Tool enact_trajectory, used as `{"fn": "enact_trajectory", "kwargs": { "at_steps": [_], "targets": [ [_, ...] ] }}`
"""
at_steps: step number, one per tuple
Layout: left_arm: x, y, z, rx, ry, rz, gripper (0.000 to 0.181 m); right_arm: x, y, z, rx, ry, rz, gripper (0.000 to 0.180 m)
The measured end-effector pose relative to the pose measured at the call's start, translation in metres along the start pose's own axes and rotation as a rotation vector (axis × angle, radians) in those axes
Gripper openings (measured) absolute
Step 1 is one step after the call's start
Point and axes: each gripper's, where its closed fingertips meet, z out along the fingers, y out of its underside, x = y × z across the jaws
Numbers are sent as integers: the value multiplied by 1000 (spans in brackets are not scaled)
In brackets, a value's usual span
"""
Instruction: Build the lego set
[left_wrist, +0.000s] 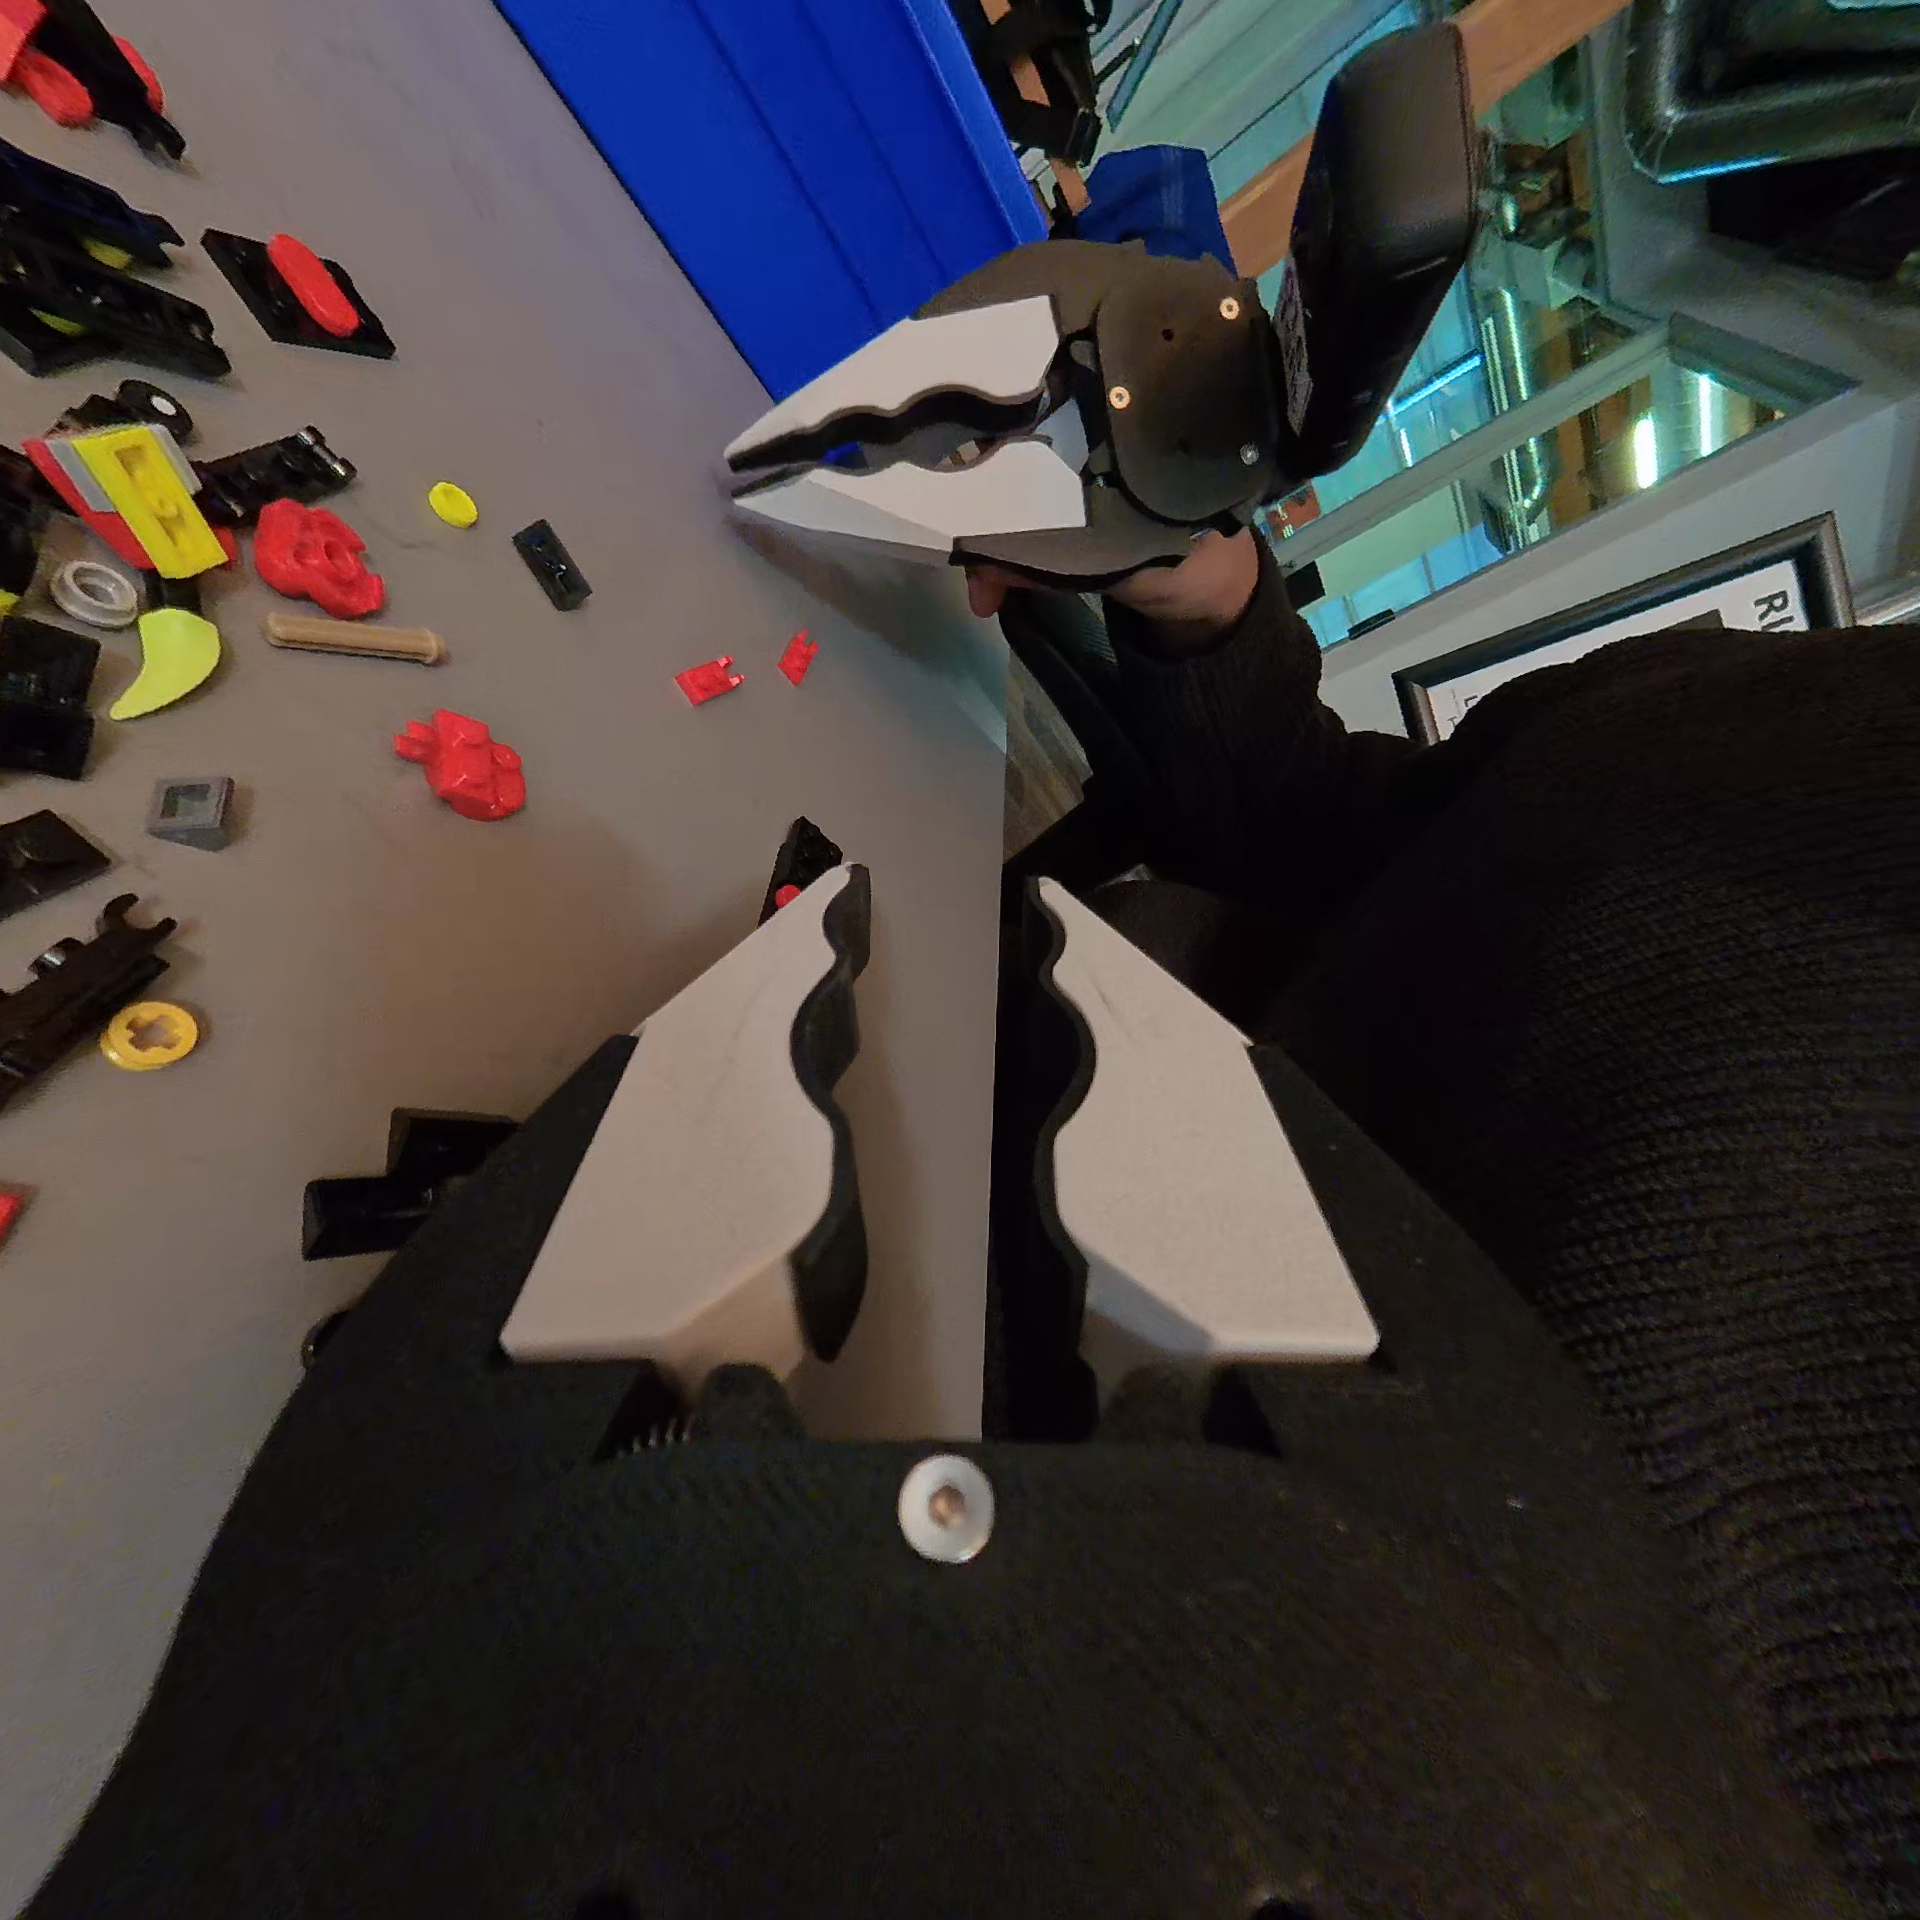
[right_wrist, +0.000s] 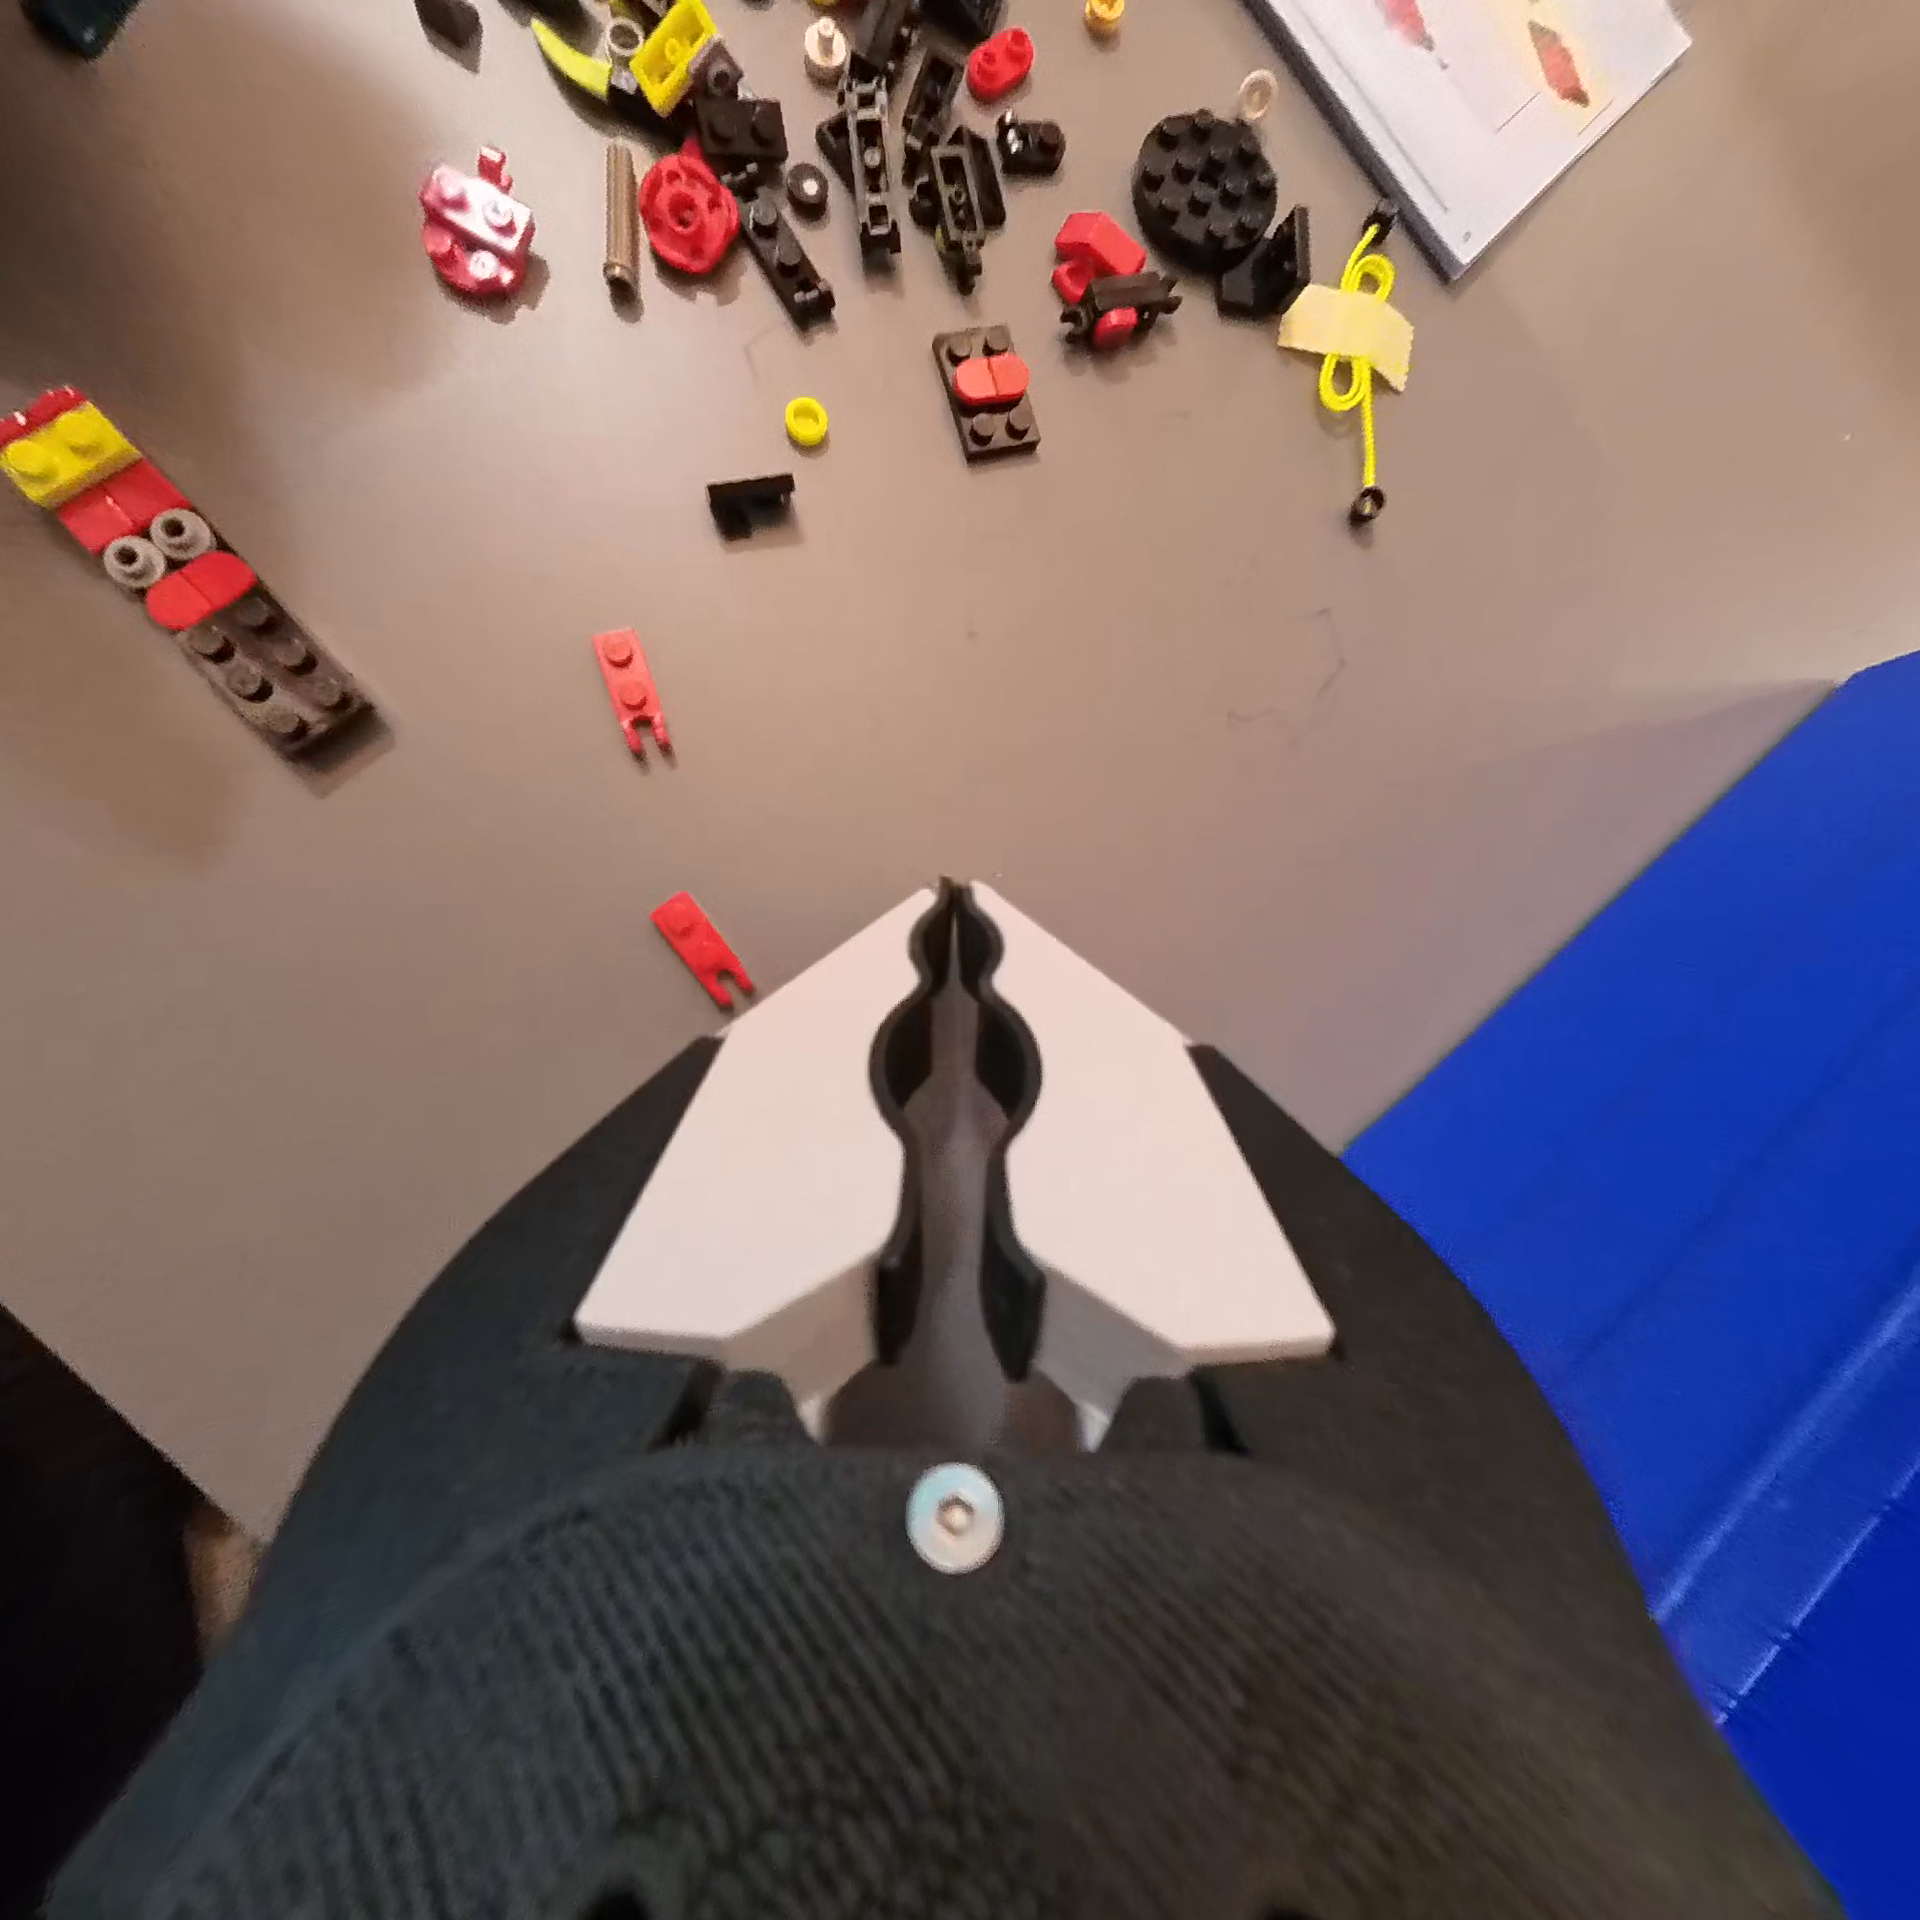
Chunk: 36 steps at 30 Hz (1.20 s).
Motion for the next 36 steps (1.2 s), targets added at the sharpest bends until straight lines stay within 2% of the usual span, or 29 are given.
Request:
{"fn": "enact_trajectory", "kwargs": {
  "at_steps": [9, 21, 28, 36],
  "targets": [
    [-3, -1, -1, 1, -9, 2, 26, -39, 13, -8, -47, -317, 34, 0],
    [-4, 2, 0, -14, -21, 13, 27, -48, -11, -20, 103, -326, -76, 2],
    [-17, 14, 6, -100, -161, 137, 39, -57, -6, -17, 72, -347, -101, 12],
    [-26, 27, 10, -194, -269, 289, 41, -57, -2, -15, 45, -347, -96, 16]
  ]
}}
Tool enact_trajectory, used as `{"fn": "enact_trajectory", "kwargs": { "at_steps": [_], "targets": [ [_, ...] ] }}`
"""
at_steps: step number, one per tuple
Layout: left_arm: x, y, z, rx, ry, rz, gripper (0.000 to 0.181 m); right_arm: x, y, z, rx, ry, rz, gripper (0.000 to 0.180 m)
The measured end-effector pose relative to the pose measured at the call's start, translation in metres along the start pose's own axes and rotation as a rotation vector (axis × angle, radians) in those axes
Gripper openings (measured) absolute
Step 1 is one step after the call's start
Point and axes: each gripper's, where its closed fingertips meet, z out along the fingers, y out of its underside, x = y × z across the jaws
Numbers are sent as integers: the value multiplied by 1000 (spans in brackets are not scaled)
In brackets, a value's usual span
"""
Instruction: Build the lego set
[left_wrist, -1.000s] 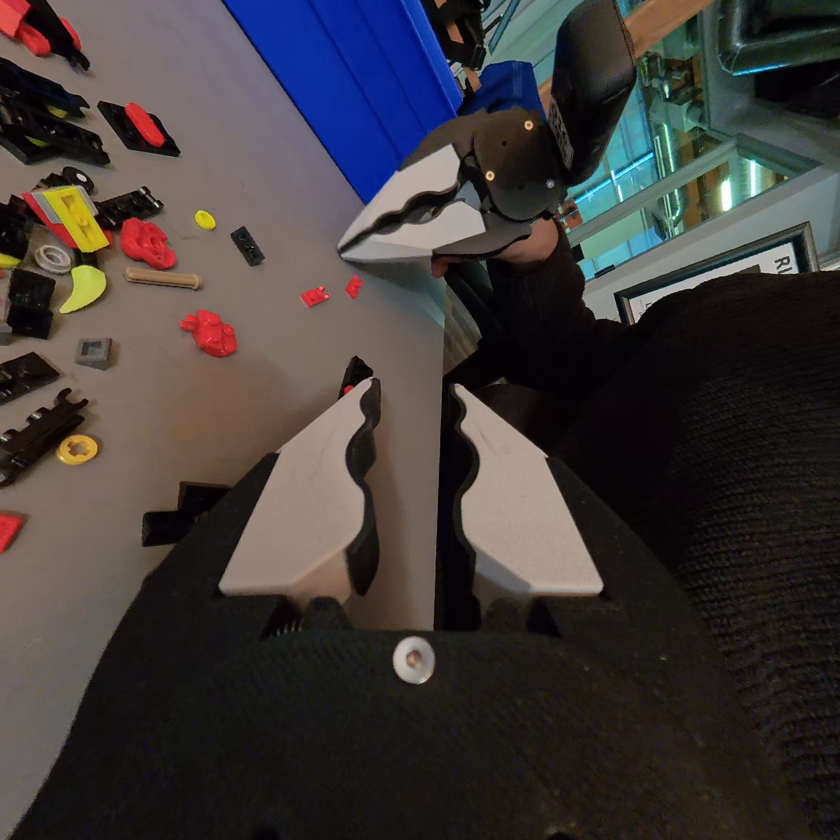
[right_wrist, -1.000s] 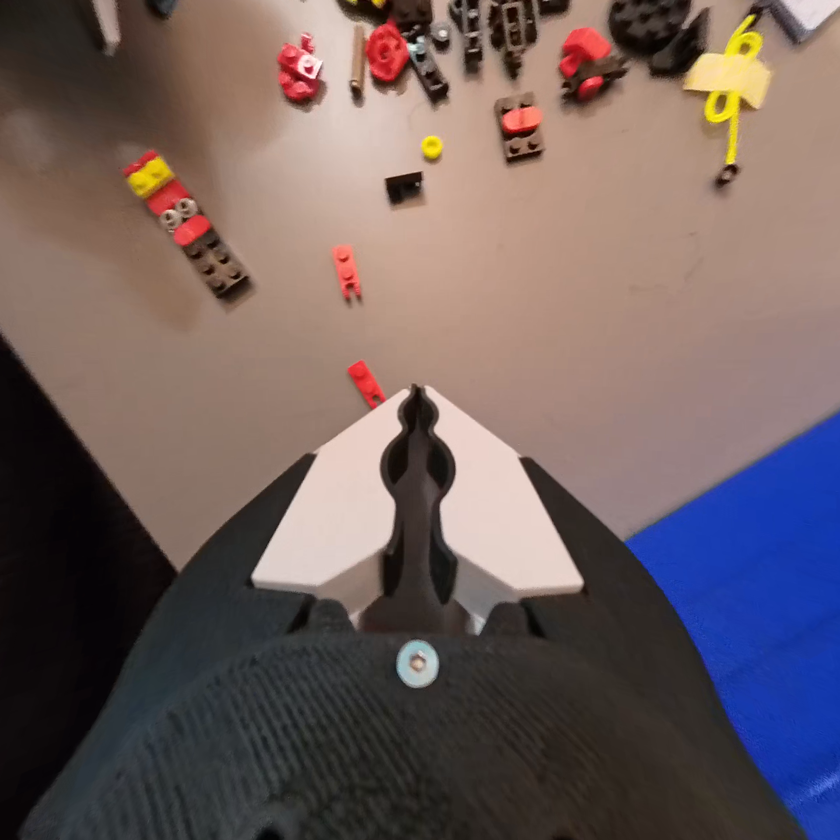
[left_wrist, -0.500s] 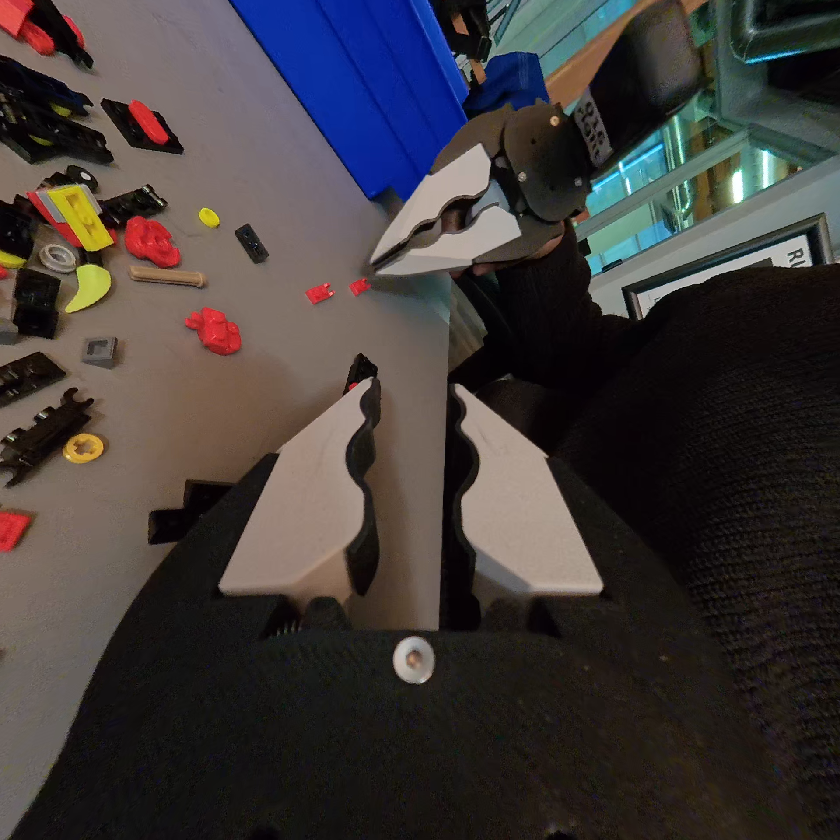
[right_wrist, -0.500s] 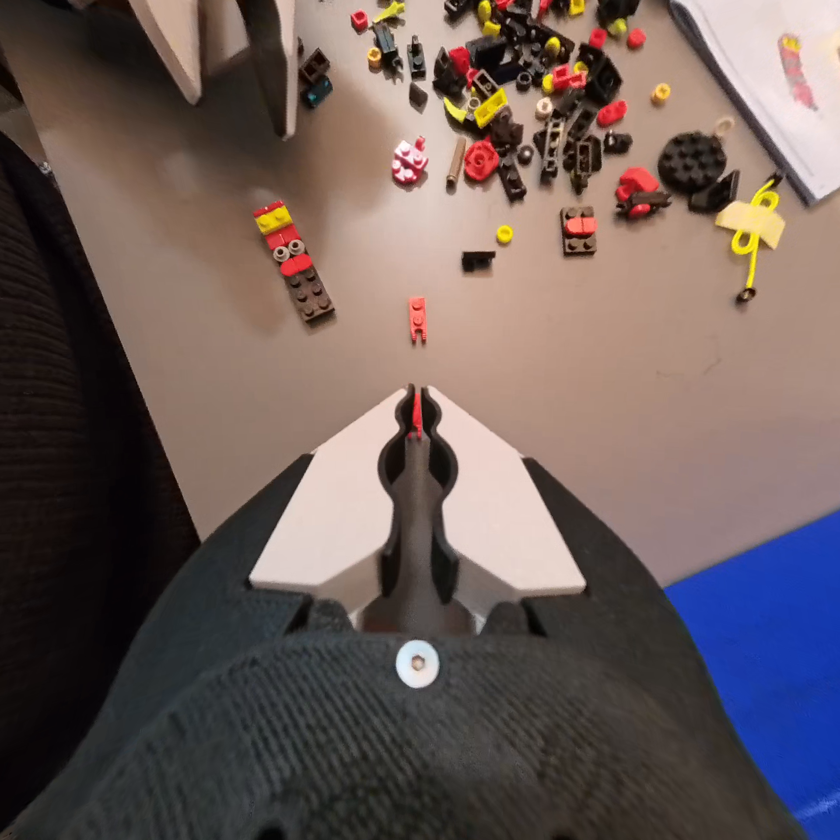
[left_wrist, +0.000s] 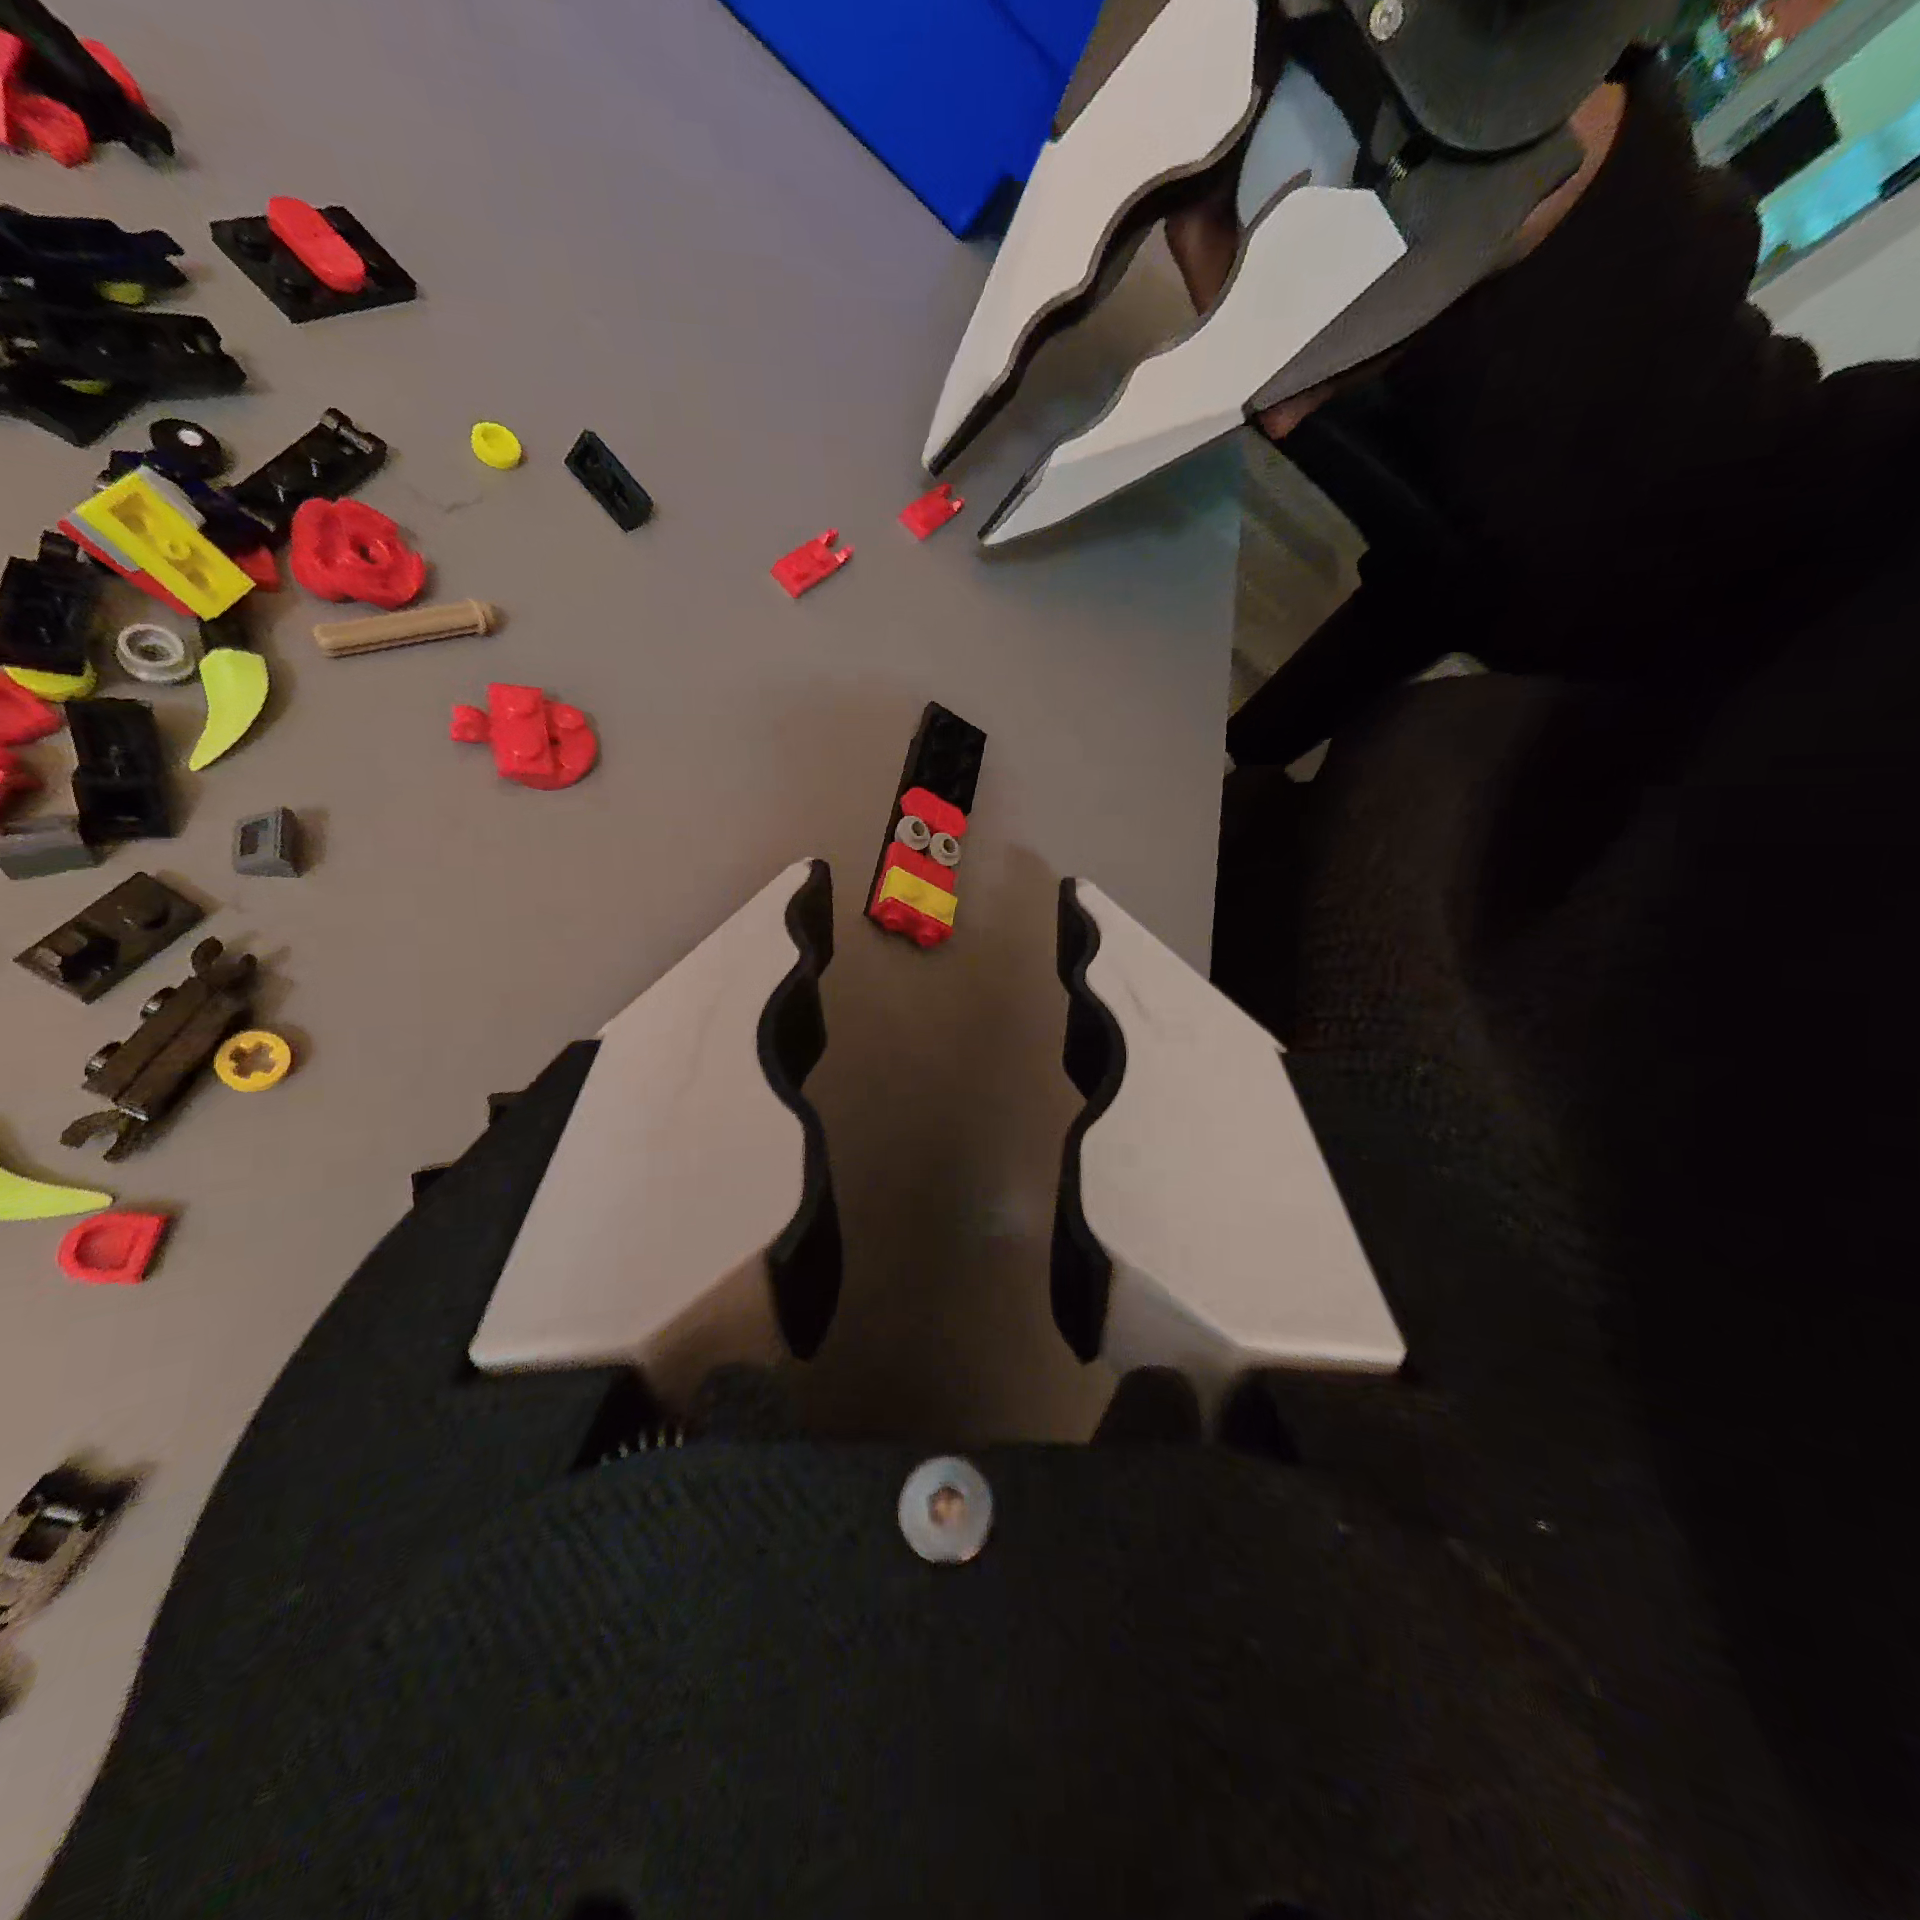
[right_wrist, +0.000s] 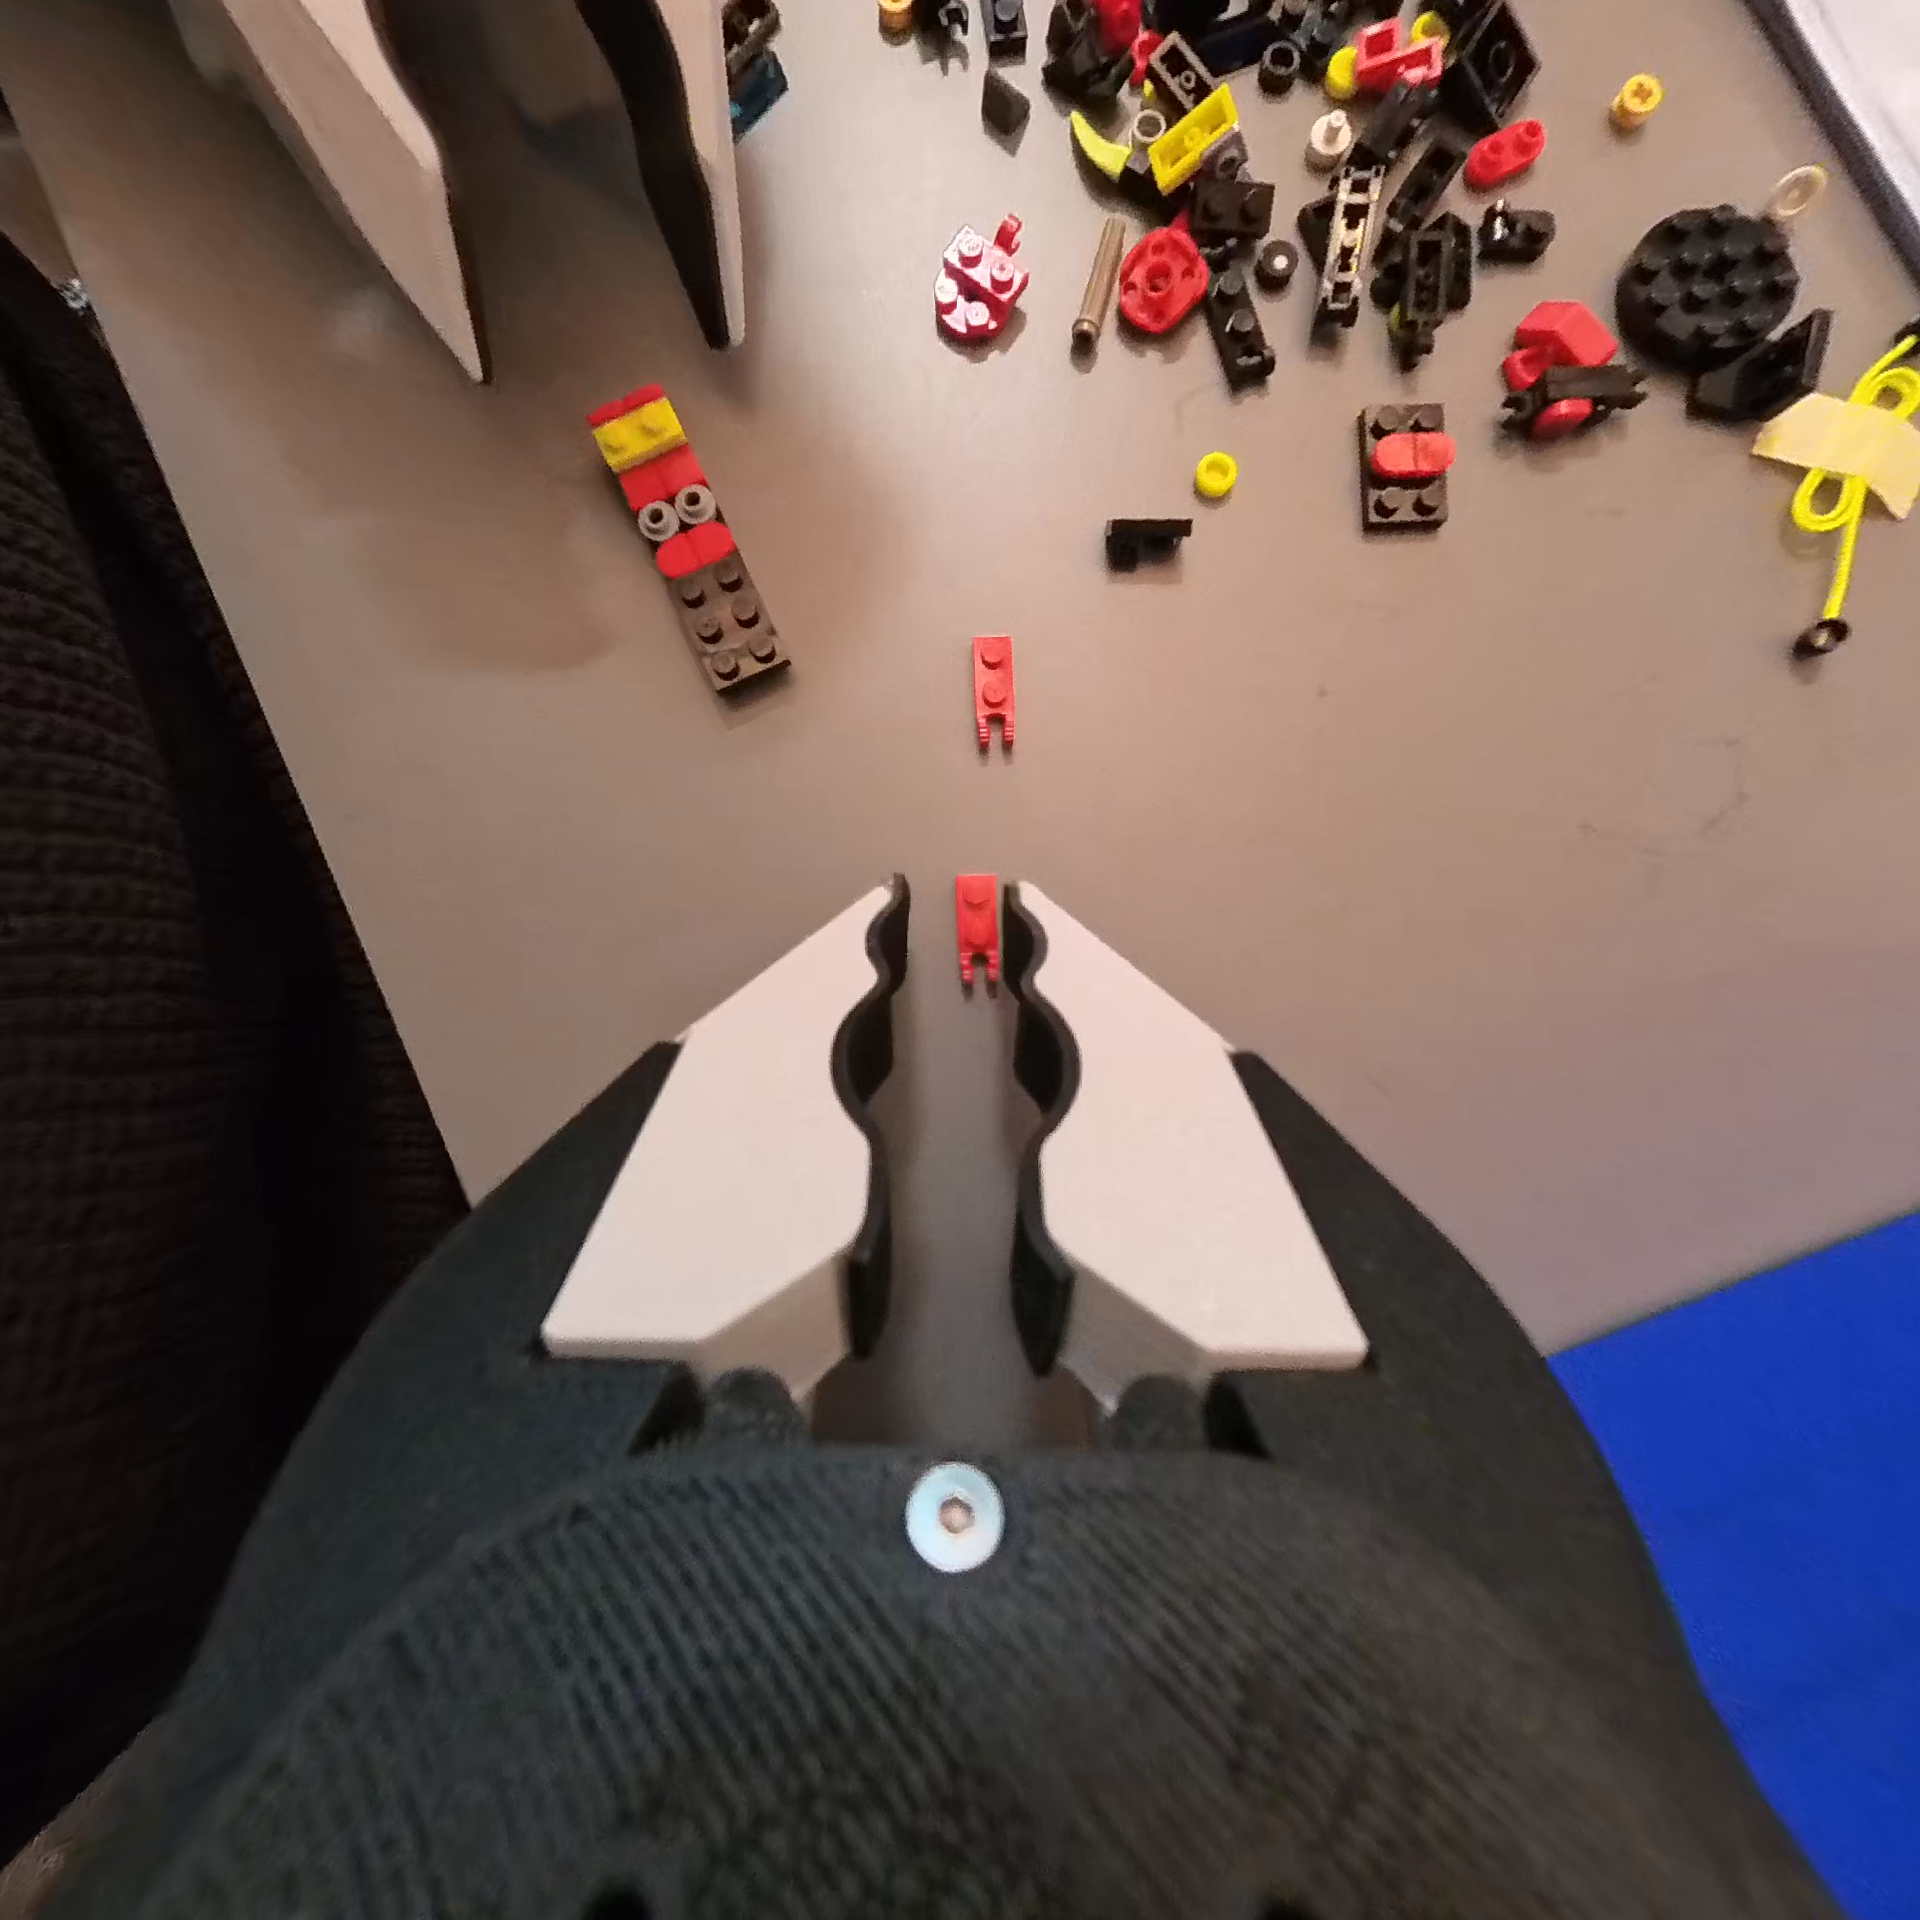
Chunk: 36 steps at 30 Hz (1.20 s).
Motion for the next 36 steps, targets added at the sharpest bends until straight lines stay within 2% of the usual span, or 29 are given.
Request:
{"fn": "enact_trajectory", "kwargs": {
  "at_steps": [3, 9, 25, 32, 36],
  "targets": [
    [0, 0, 0, 1, 3, 0, 41, -1, 2, 2, -19, -7, -8, 24],
    [-1, -2, -3, 15, 14, -21, 41, 1, 6, 5, -45, 7, -4, 11],
    [-1, -1, -2, 8, 15, -17, 41, 2, 6, 8, -56, -2, -16, 5],
    [-1, 0, -2, 2, 16, -10, 41, 1, -8, 6, 15, 0, -39, 6],
    [-2, -2, -1, 16, -2, 2, 41, -11, -22, 2, 96, -57, -83, 6]
  ]
}}
